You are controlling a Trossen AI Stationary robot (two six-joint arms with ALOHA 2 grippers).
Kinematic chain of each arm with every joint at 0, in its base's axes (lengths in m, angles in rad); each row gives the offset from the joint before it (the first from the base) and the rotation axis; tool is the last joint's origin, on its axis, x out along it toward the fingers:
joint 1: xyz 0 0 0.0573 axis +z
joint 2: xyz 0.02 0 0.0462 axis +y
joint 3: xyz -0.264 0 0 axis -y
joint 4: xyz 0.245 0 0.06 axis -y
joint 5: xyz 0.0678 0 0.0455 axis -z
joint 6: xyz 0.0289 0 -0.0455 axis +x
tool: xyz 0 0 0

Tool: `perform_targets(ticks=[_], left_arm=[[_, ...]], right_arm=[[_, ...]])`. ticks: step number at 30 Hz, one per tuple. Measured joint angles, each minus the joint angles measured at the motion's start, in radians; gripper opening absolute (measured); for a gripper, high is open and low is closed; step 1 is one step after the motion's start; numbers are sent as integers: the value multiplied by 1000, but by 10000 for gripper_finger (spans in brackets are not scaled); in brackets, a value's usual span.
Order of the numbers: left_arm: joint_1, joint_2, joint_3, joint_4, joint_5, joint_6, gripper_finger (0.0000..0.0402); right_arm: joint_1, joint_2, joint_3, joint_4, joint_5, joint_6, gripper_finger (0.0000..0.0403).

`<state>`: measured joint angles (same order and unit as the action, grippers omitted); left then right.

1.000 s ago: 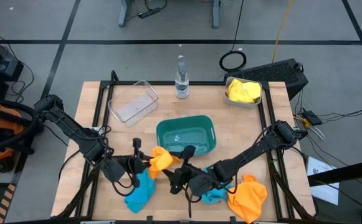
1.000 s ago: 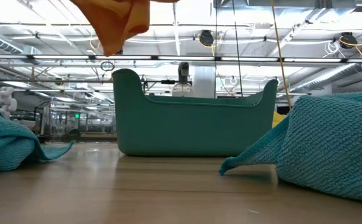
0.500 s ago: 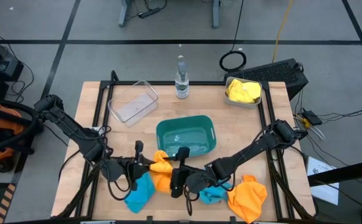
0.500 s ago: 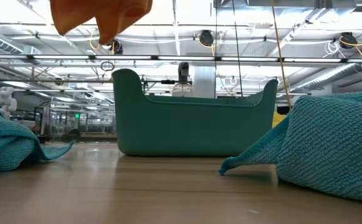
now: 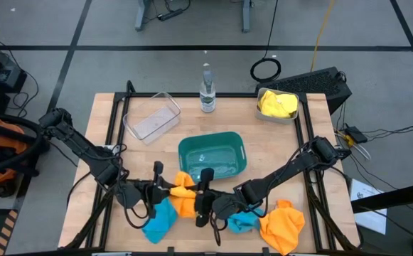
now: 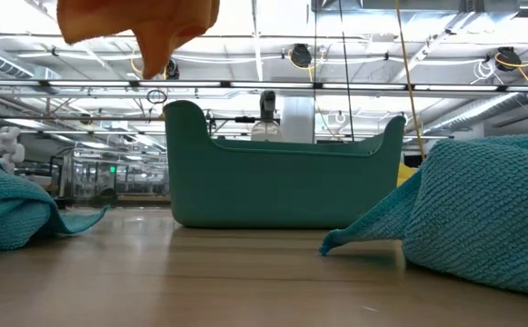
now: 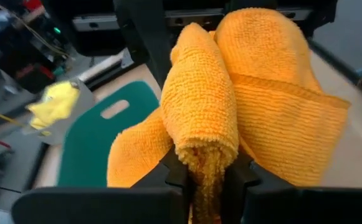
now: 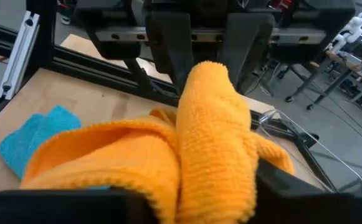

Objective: Sort microfiber towel by color & place in baskets
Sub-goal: Put the top orange towel into the green bin

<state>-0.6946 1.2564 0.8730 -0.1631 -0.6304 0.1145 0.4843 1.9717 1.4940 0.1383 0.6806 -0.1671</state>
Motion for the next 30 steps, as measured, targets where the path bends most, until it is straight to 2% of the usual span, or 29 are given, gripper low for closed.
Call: perform_targets(ticks=[4, 7, 12, 18, 24, 30], left_arm=[[0, 0, 0, 0, 25, -101, 84], [-7, 0, 0, -5, 32, -155, 129], [-40, 0, 0, -5, 31, -162, 220], [-84, 0, 0, 3, -19, -188, 300], [-94, 58, 0, 67, -189, -139, 322], [-90, 145, 0, 212, -276, 6, 322]], right_arm=[[0, 0, 0, -4, -6, -1, 52], [0, 0, 0, -14, -6, -2, 14], [0, -21, 0, -68, -7, 22, 30], [0, -75, 0, -172, 0, 104, 15], [-9, -79, 0, -167, 5, 116, 22], [-32, -79, 0, -173, -6, 129, 23]])
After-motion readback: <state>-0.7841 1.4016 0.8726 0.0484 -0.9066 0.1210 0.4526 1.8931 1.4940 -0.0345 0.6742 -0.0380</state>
